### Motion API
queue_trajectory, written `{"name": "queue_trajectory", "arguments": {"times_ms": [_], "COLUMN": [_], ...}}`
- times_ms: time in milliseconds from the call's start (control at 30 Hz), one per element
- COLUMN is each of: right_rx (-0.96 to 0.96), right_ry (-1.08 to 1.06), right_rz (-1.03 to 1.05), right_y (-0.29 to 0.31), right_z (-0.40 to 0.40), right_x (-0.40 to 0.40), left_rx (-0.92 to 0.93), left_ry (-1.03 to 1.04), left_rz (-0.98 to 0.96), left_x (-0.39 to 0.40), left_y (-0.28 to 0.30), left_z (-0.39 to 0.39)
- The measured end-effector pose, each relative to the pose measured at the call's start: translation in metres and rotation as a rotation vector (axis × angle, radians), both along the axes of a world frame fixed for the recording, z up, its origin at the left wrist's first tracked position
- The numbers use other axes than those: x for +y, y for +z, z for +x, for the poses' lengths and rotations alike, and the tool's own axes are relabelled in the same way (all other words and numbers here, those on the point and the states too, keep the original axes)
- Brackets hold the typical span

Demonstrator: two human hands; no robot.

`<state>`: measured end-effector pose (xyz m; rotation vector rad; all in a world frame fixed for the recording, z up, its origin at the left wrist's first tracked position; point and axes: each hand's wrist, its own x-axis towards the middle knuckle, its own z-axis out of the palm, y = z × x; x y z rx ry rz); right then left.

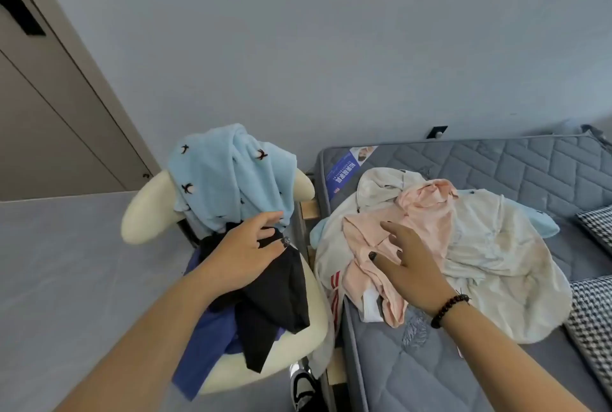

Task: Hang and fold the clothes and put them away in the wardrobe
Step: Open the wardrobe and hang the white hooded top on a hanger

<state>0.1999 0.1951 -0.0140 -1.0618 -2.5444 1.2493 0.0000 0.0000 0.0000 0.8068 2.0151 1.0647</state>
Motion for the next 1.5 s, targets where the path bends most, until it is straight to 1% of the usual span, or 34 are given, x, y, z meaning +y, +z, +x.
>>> {"name": "queue_trajectory", "arguments": {"times_ms": [67, 200, 533, 733, 833, 933, 1000, 1067, 1200, 1233, 1300, 1367, 1400, 1433, 1467, 1500], "right_rx": [-0.005, -0.033, -0.014, -0.067, -0.091, -0.199, -0.277, -0.302, -0.341, -0.349, -0.361, -0.399, -0.416, -0.426, -0.429, -0.436], "right_ry": [-0.018, 0.011, 0.007, -0.047, -0.089, -0.05, -0.017, -0.001, 0.05, 0.062, 0.062, 0.026, 0.0, -0.027, -0.05, -0.062], "right_rz": [-0.021, -0.038, -0.121, -0.134, -0.131, -0.136, -0.129, -0.082, 0.077, 0.114, 0.136, 0.117, 0.108, 0.106, 0.123, 0.162], "right_y": [-0.004, -0.025, -0.062, -0.119, -0.156, -0.203, -0.232, -0.254, -0.28, -0.287, -0.303, -0.317, -0.323, -0.329, -0.334, -0.339], "right_z": [0.004, 0.005, 0.003, -0.001, -0.01, -0.016, -0.017, -0.018, -0.025, -0.026, -0.029, -0.03, -0.031, -0.031, -0.033, -0.034], "right_x": [0.018, 0.045, 0.065, 0.095, 0.112, 0.118, 0.119, 0.123, 0.132, 0.134, 0.138, 0.144, 0.145, 0.145, 0.144, 0.142], "left_rx": [-0.003, -0.022, -0.09, -0.221, -0.301, -0.381, -0.369, -0.332, -0.104, -0.078, 0.009, 0.105, 0.124, 0.102, 0.046, -0.056], "left_ry": [0.017, 0.008, -0.008, 0.065, 0.179, 0.234, 0.233, 0.228, 0.146, 0.137, 0.118, 0.119, 0.118, 0.124, 0.13, 0.155], "left_rz": [-0.007, -0.053, -0.098, -0.177, -0.232, -0.301, -0.349, -0.374, -0.415, -0.416, -0.43, -0.504, -0.537, -0.542, -0.531, -0.499], "left_x": [0.021, 0.056, 0.099, 0.14, 0.168, 0.187, 0.194, 0.201, 0.213, 0.218, 0.231, 0.243, 0.249, 0.253, 0.255, 0.258], "left_y": [-0.007, -0.027, -0.065, -0.128, -0.173, -0.223, -0.258, -0.285, -0.344, -0.354, -0.372, -0.383, -0.394, -0.402, -0.397, -0.387], "left_z": [0.002, 0.016, 0.035, 0.035, 0.037, 0.051, 0.059, 0.061, 0.049, 0.046, 0.037, 0.024, 0.016, 0.01, 0.008, 0.009]}}
